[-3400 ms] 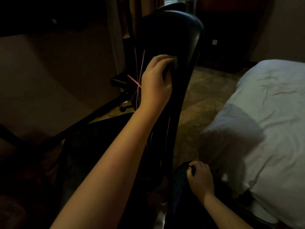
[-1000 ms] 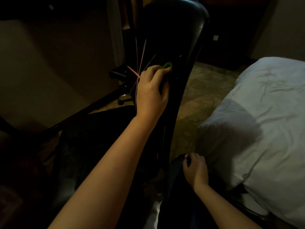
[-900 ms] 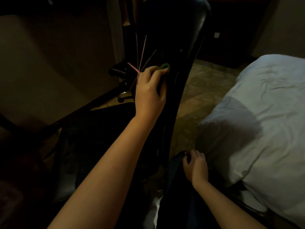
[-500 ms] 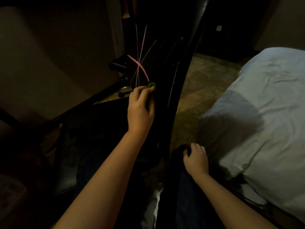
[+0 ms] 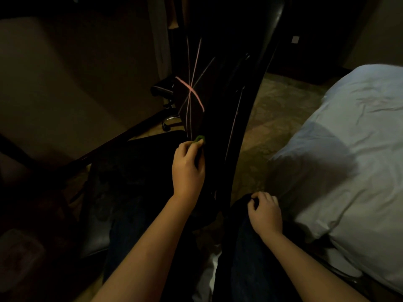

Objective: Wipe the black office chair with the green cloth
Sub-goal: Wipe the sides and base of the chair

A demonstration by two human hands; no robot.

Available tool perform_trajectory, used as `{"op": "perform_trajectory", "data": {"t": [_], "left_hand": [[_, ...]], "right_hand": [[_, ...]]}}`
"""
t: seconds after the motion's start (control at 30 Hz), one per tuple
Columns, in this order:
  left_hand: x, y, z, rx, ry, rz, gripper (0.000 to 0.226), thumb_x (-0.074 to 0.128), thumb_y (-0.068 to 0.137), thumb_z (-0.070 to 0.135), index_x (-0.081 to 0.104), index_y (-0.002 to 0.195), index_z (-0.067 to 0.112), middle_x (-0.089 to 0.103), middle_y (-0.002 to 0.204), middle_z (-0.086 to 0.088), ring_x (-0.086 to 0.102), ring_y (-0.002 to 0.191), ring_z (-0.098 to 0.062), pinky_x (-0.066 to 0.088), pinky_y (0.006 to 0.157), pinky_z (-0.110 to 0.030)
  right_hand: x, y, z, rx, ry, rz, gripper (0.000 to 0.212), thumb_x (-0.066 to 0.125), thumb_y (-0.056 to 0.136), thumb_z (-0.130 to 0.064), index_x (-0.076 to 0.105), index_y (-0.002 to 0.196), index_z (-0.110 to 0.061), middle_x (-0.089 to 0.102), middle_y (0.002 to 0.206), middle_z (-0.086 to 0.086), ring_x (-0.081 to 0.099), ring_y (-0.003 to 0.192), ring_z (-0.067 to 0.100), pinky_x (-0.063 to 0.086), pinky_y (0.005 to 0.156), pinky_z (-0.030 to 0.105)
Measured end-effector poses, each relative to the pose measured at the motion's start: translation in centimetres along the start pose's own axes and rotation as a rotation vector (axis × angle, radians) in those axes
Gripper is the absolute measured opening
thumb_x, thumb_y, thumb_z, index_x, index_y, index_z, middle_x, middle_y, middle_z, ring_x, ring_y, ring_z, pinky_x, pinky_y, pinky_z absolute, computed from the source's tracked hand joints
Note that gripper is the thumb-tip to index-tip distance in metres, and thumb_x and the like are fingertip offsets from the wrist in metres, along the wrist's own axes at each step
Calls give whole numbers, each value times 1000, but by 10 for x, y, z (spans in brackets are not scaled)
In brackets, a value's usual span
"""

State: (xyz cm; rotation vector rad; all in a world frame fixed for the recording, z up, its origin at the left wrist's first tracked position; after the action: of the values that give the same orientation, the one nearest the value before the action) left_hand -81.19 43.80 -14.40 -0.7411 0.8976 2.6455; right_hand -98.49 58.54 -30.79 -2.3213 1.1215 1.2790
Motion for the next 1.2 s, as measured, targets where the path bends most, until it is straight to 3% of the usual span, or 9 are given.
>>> {"op": "perform_trajectory", "data": {"t": [0.17,0.37,0.6,0.8,1.07,1.2], "left_hand": [[-6,9,20,17,-11,50,32,61,93,6,64,125,6,58,118,-9,55,110,-21,51,93,-38],[-10,35,52,67,-61,106,34,60,93,6,63,127,6,58,120,-9,55,112,-22,50,94,-38],[-15,75,96,208,-73,130,34,61,91,4,65,125,5,59,120,-14,54,114,-29,47,95,-43],[-21,105,128,321,-96,138,33,59,92,9,65,125,7,60,120,-12,54,113,-24,48,94,-35],[-16,101,119,349,-85,183,27,62,91,9,68,118,5,61,114,-11,56,108,-22,49,89,-28],[-12,87,98,305,-83,167,25,63,90,11,68,113,5,59,114,-12,56,108,-25,48,91,-34]], "right_hand": [[4,0,2,3,-45,-20,22,53,96,-23,61,110,-9,59,112,6,47,109,23,45,90,37],[4,2,3,40,-8,8,19,56,93,-20,63,101,-4,61,105,12,50,107,28,45,89,40],[5,5,5,11,31,-46,12,54,94,-19,62,100,-12,61,104,7,49,103,24,43,89,38],[4,7,5,17,63,-56,13,59,90,-14,64,103,-12,61,104,5,50,104,24,43,89,36],[3,6,4,17,49,-57,16,57,91,-16,64,105,-11,62,108,6,49,106,24,43,91,35],[2,4,2,27,9,-31,19,54,94,-18,65,106,-7,63,108,10,49,107,25,43,91,38]]}}
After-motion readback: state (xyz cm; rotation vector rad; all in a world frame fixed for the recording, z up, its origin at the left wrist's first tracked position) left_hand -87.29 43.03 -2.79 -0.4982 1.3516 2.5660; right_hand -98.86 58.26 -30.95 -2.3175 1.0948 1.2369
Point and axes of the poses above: each hand's wrist, its own y-axis towards the middle knuckle, its own x-axis out of the palm, z = x × y, the point moved 6 cm from there along y, towards the middle knuckle
